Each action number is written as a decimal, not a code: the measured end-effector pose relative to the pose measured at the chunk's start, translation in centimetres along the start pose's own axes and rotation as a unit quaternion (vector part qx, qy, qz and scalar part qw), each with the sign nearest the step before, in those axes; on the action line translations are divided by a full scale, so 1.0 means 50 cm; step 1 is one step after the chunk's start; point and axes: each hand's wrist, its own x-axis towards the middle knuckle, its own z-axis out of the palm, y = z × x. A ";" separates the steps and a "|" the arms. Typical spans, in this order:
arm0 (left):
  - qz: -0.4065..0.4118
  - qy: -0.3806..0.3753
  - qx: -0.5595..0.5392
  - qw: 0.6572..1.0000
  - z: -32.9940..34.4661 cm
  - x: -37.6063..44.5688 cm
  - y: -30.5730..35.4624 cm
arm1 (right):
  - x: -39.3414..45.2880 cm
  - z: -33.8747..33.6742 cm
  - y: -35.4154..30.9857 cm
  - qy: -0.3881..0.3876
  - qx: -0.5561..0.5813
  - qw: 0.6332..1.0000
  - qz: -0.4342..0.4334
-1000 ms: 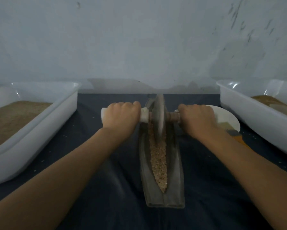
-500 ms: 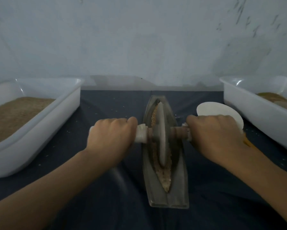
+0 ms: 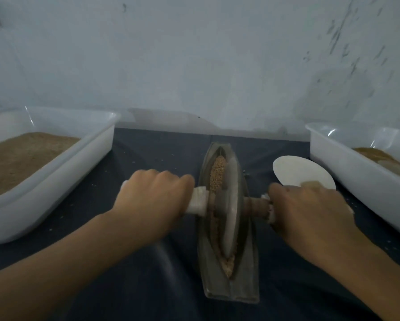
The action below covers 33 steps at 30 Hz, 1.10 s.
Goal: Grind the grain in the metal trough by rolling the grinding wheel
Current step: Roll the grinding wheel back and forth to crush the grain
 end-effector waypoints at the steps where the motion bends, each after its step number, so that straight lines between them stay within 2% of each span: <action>1: -0.004 -0.006 -0.003 1.000 -0.006 -0.008 -0.002 | -0.006 -0.004 0.001 0.001 0.004 1.000 0.002; 5: -0.075 -0.017 -0.011 0.997 0.038 0.020 0.004 | 0.057 0.031 0.004 -0.040 -0.056 0.998 0.015; 10: -0.133 -0.004 0.001 0.991 0.091 0.112 -0.004 | 0.169 0.096 0.025 -0.035 -0.052 0.996 0.067; 13: -0.117 -0.017 0.003 0.993 0.078 0.138 -0.008 | 0.166 0.105 0.032 -0.041 -0.023 0.996 0.078; 16: -0.081 -0.028 -0.010 0.996 0.049 0.101 -0.006 | 0.103 0.083 0.028 -0.043 -0.004 0.998 0.049; 19: -0.023 0.015 0.000 1.000 0.022 0.032 0.001 | 0.028 0.039 0.014 -0.013 -0.001 1.000 -0.004; 21: -0.004 0.026 0.003 1.000 0.003 0.003 0.003 | 0.004 0.022 0.009 0.015 0.007 1.000 -0.002; 25: -0.040 -0.005 0.032 0.999 0.017 0.026 0.004 | 0.048 0.062 0.011 0.000 -0.016 0.999 0.031; 29: -0.092 0.008 0.043 0.995 0.063 0.119 0.000 | 0.131 0.115 0.027 -0.026 0.000 0.996 0.084; 33: -0.099 -0.032 0.010 0.995 0.062 0.146 -0.006 | 0.145 0.117 0.031 -0.024 0.009 0.997 0.078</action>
